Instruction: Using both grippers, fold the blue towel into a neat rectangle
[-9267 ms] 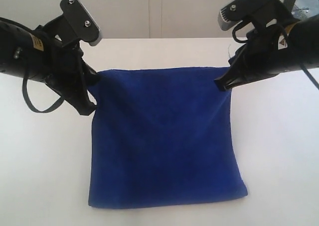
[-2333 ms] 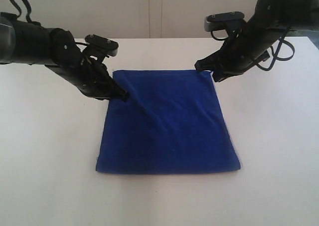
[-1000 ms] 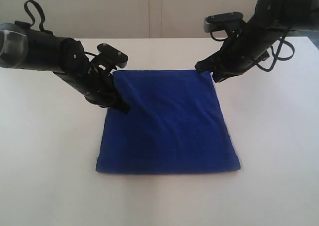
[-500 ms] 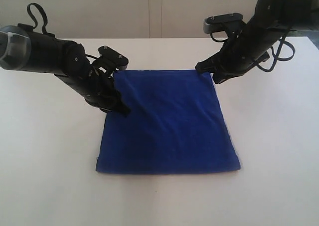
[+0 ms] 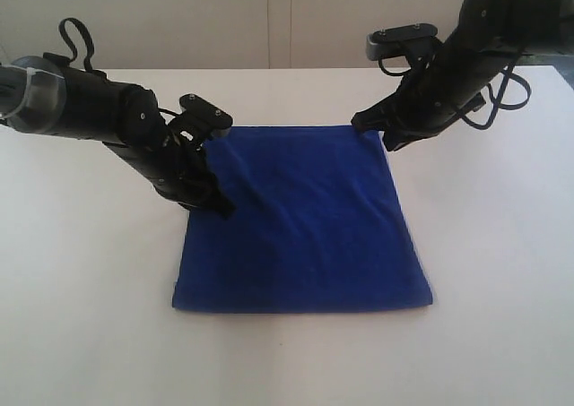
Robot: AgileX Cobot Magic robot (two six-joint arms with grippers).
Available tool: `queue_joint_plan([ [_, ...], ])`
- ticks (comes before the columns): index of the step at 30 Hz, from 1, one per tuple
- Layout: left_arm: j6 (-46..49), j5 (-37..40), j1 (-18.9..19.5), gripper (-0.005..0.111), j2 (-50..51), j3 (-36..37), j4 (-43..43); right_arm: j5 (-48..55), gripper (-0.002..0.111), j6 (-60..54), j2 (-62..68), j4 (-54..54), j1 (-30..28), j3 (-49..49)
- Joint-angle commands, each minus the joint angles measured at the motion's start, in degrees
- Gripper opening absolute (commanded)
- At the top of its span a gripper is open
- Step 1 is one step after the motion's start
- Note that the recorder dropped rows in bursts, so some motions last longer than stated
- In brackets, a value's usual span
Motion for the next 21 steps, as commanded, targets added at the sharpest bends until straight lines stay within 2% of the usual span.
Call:
queue_joint_plan([
  [1,-0.31,0.69,-0.19,0.029,-0.24,-0.19,-0.42,0.13,0.0,-0.53,0.02,-0.01,-0.23,-0.04],
  [6,-0.31,0.81,-0.19,0.023,-0.24,-0.19,-0.42,0.13,0.0,-0.53,0.02,-0.01,-0.23,-0.04],
  [13,-0.31,0.93,-0.19,0.0,-0.36,-0.19,-0.42,0.65,0.0,-0.53,0.02,-0.01,-0.23,-0.04],
  [21,-0.31,1.57,-0.19,0.0,-2.23,-0.19,-0.42,0.65,0.0,-0.53,0.02,-0.01,-0.23,-0.04],
])
